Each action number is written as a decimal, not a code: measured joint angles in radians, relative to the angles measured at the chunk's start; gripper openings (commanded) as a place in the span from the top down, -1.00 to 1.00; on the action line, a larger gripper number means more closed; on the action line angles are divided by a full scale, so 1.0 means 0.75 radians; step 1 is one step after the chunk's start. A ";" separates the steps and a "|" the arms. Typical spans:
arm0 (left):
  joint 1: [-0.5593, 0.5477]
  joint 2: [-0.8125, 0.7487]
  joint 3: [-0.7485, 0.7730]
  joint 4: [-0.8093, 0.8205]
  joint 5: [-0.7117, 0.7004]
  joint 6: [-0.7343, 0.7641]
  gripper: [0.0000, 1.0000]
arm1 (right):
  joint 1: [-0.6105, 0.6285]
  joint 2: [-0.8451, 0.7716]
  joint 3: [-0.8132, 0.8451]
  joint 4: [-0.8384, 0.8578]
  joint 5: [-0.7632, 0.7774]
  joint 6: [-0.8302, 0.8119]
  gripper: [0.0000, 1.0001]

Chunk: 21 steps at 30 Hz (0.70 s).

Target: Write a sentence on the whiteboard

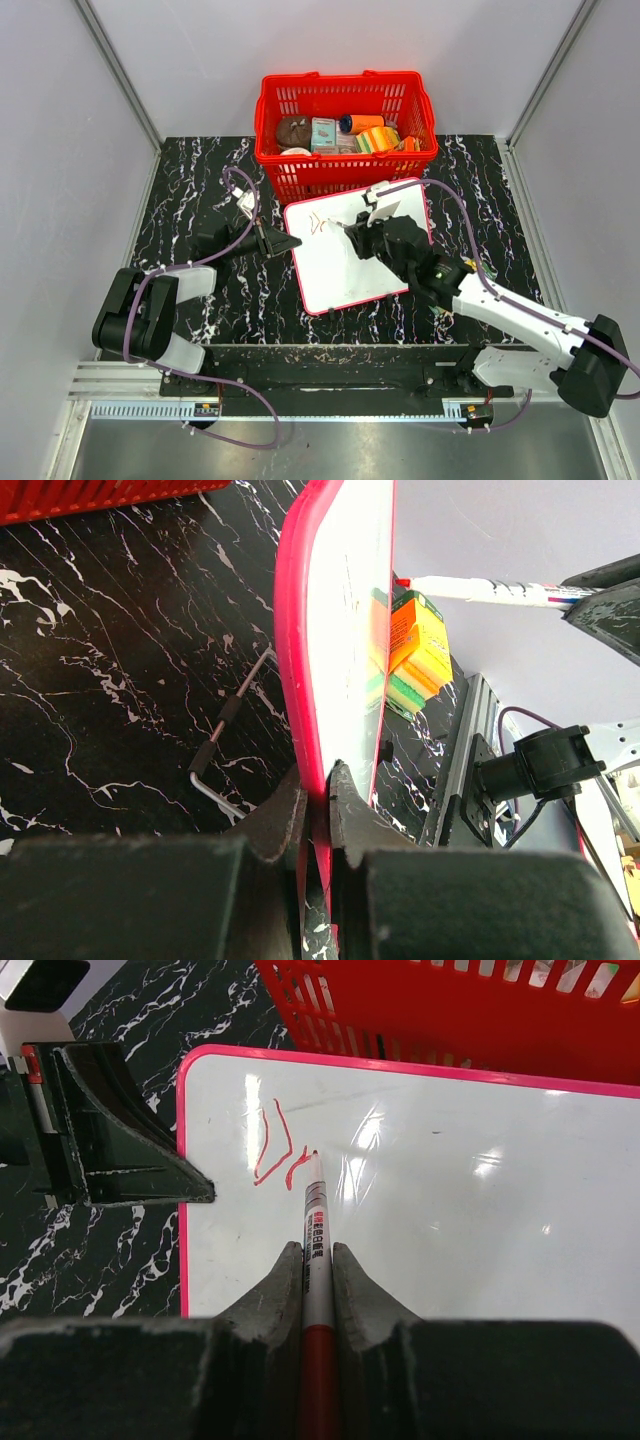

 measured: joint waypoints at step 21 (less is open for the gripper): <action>-0.002 -0.001 0.000 -0.004 0.000 0.002 1.00 | 0.000 0.049 -0.001 -0.053 -0.034 0.016 1.00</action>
